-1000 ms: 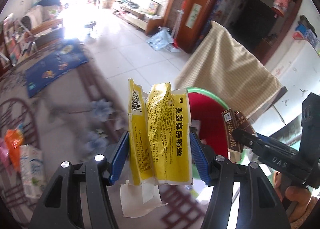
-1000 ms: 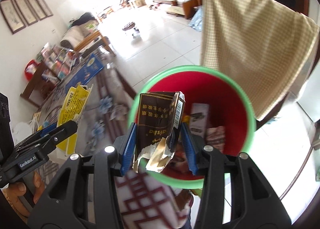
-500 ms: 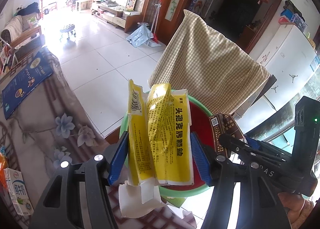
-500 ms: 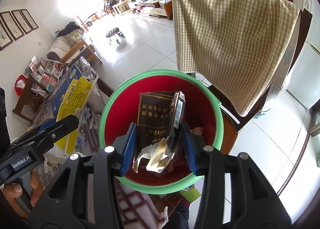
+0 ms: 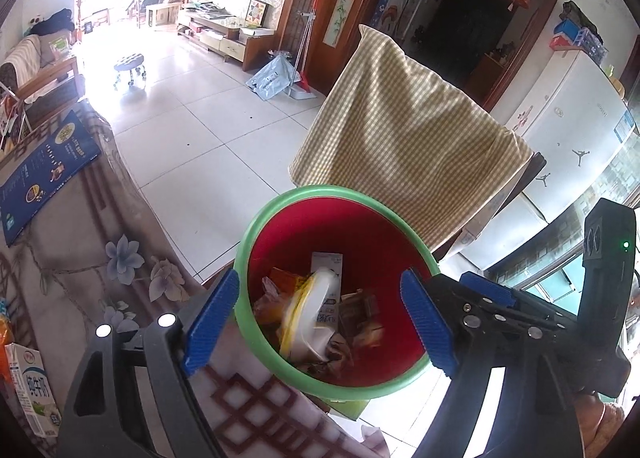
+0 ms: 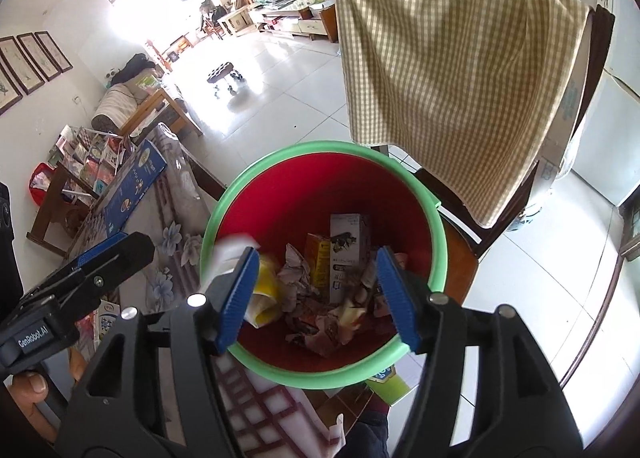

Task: Collect trash
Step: 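Open both tools to drop the pack and packets into the bin, then return both tools to the table above the orange bag and pink wrapper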

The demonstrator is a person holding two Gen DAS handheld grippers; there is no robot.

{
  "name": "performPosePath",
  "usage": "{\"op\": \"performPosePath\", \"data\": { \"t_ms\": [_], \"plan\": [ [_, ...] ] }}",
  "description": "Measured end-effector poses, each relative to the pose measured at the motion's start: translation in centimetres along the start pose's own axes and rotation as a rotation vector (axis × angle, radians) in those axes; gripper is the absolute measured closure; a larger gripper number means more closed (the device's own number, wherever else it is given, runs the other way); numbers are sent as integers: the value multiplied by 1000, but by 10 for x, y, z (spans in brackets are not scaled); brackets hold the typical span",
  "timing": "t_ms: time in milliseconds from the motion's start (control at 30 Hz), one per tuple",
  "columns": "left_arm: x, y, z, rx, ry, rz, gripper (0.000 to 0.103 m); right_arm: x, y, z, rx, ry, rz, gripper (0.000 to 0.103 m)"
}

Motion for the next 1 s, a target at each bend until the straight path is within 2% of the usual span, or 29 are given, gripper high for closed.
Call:
{"op": "performPosePath", "data": {
  "t_ms": [267,500,600,700,1000],
  "plan": [
    [-18,-11,-20,-30,9,20,23,-1,-3,-15,-2,14,3,43],
    [-45,-30,-55,-72,16,41,23,4,-14,-57,-49,20,-10,41],
    [-59,-42,-79,-98,31,56,23,8,-23,-81,-86,16,-31,40],
    [-71,-56,-110,-146,41,54,23,11,-35,-107,-122,15,-41,36],
    [-101,-109,-210,-288,126,25,23,31,-83,-180,-200,30,-122,32]
  ]
}}
Point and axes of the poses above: each gripper's, at about its wrist camera, not at the fingertips, and x roughly the way its jaws point, z to its right, y to its top, the point moved 4 cm from there along x, roughly the way its jaws point, and after that the axes turned 4 degrees about -z, right-handed, at the moved point
